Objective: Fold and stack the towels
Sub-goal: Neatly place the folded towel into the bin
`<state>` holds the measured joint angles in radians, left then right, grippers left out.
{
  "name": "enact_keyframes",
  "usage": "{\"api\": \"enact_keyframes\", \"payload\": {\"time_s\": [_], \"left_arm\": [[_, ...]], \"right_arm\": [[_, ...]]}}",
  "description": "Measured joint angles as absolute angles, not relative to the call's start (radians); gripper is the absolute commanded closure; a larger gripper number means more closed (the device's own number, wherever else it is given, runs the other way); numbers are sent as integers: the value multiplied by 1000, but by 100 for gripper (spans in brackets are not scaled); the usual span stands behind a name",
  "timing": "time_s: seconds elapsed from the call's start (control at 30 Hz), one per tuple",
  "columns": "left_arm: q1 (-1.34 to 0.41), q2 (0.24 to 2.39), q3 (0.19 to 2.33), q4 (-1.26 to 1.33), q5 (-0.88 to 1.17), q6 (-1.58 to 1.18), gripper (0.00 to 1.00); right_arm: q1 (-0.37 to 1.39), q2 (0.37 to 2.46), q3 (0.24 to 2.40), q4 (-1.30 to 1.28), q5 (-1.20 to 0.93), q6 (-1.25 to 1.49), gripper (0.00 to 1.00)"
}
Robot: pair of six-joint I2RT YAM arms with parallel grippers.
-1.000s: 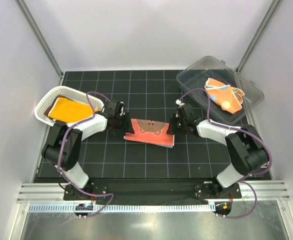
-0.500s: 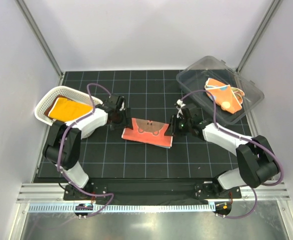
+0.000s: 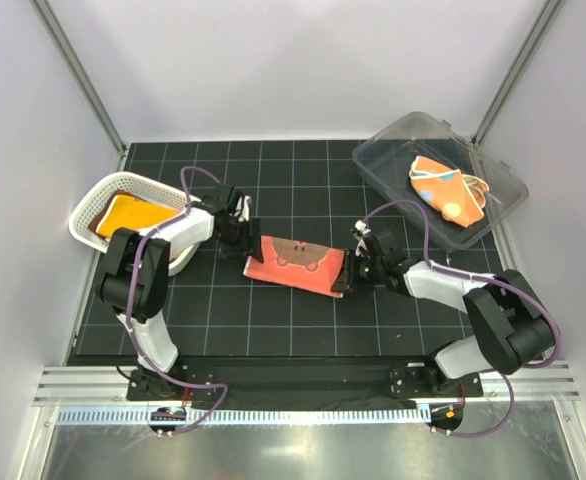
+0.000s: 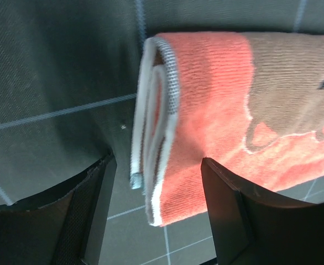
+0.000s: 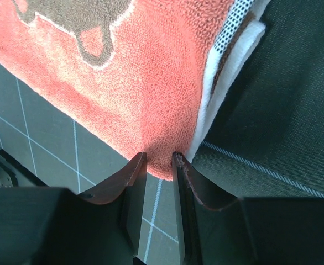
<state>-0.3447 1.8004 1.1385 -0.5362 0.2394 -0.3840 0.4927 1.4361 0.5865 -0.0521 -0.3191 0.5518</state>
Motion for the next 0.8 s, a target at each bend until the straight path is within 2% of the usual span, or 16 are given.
{"api": "enact_keyframes", "payload": {"time_s": [0.1,0.17,0.23,0.37,0.4,0.5,0.53,0.6,0.7,0.73,0.8], "left_arm": [[-345,1804,1137,-529,269,-376,35],[-345,1810,1137,-523,289,-377,42],[-345,1820,1137,-511,313,-379,49],[-345,1832,1138,-494,342,-384,53],[-345,1834,1138,-492,344,-385,61],[-345,1845,1138,-486,351,-387,75],[-345,1847,1139,-487,353,-387,89],[-345,1851,1140,-494,349,-387,100],[-347,1852,1163,-548,324,-373,100],[-347,1850,1174,-578,305,-360,100],[-347,1837,1188,-632,266,-342,100]], "right_arm": [[493,1427,584,-49,-331,553,64],[493,1400,584,-55,-340,553,61],[493,1343,584,-74,-345,552,59],[493,1187,606,-134,-346,548,56],[493,1147,622,-152,-345,545,55],[493,1079,653,-183,-343,537,54],[493,1058,664,-197,-342,532,53],[493,1030,683,-223,-338,522,51],[493,1008,701,-265,-328,508,19],[493,1003,703,-278,-323,502,1],[493,995,704,-298,-312,494,0]]}}
